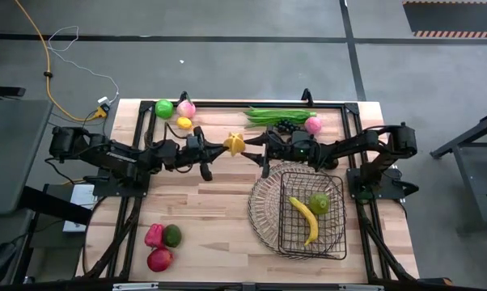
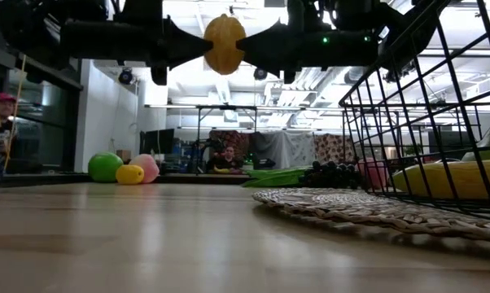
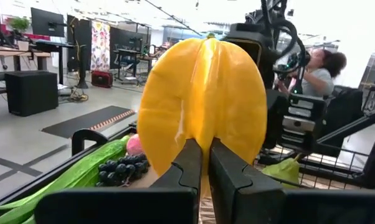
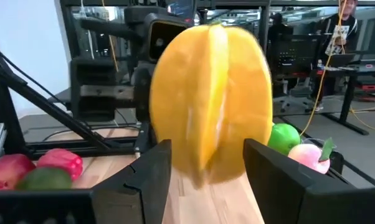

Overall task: Build produce basket
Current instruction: Put the starfruit into the wire basket, then put the mangosteen into the wire basket

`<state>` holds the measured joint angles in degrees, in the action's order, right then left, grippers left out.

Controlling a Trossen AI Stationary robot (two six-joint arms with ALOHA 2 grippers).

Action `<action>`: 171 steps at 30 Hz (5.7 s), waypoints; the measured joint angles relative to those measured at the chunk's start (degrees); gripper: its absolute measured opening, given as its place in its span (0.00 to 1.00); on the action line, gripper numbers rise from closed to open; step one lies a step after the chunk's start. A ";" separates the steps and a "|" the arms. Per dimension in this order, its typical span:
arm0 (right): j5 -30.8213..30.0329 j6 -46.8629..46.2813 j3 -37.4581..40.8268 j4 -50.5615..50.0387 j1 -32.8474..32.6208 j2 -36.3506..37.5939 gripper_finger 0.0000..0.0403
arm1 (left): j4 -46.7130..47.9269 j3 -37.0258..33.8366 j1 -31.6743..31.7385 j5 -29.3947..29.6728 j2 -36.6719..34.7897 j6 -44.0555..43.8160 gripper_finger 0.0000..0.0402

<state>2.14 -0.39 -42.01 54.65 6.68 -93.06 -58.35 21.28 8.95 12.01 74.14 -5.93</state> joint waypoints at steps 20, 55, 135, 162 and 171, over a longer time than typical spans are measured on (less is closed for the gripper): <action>0.46 0.42 -0.18 -2.19 0.12 0.02 0.03 | 5.10 1.85 -1.47 2.40 1.15 4.06 0.11; -5.14 2.64 19.18 -0.66 2.02 25.37 0.00 | 32.49 -7.72 -1.50 -1.87 -40.35 6.63 0.48; -10.21 -78.81 -4.69 -87.18 -43.43 19.61 0.13 | 31.09 -7.72 -1.50 -0.74 -39.65 5.07 0.48; -34.14 -54.43 -18.05 -113.95 -33.07 24.98 0.51 | 29.86 -7.74 -1.48 -0.74 -39.65 5.08 0.48; -34.71 -27.68 -5.36 -91.00 -13.82 26.87 0.51 | 29.90 -7.74 -1.48 -0.83 -39.64 5.16 0.48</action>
<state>-32.57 -28.07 -47.37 -36.35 -7.14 -66.18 -28.45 13.54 7.46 11.18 34.50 -0.77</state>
